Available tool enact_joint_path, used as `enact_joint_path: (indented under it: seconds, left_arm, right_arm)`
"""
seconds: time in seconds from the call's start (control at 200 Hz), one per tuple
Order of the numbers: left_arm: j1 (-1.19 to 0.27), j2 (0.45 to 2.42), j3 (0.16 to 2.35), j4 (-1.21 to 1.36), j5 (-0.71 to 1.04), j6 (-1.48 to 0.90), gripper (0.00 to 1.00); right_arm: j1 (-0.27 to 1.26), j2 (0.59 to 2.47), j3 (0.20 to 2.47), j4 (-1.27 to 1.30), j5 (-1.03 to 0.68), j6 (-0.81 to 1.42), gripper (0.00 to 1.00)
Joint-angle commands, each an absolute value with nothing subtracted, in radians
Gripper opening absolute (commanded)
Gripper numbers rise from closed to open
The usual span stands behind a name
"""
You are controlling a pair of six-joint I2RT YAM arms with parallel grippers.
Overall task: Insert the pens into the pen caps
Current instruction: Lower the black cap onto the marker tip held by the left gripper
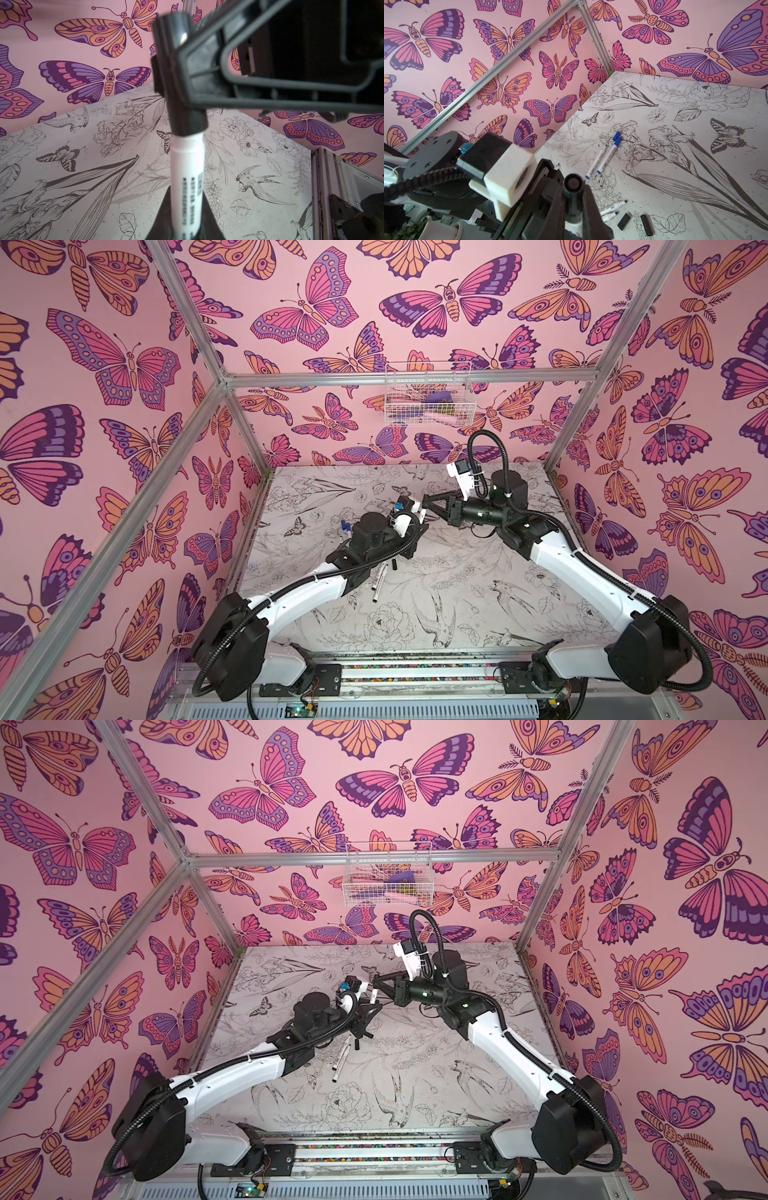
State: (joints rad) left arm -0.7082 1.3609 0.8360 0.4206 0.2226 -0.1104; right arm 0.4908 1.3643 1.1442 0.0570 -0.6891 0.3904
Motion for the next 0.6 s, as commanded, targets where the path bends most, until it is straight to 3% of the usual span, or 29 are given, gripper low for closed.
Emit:
enact_joint_path:
  seconds: [0.0,0.596]
  left_arm:
    - [-0.694,1.323,0.845,0.694,0.118,-0.1,0.0]
    - [-0.73,1.342,0.798,0.766,0.108,-0.069,0.0]
  right_arm:
    - [0.539,1.347,1.148,-0.179,-0.822,0.346,0.09]
    - [0.538,1.289,1.188,-0.186,-0.704,0.32,0.47]
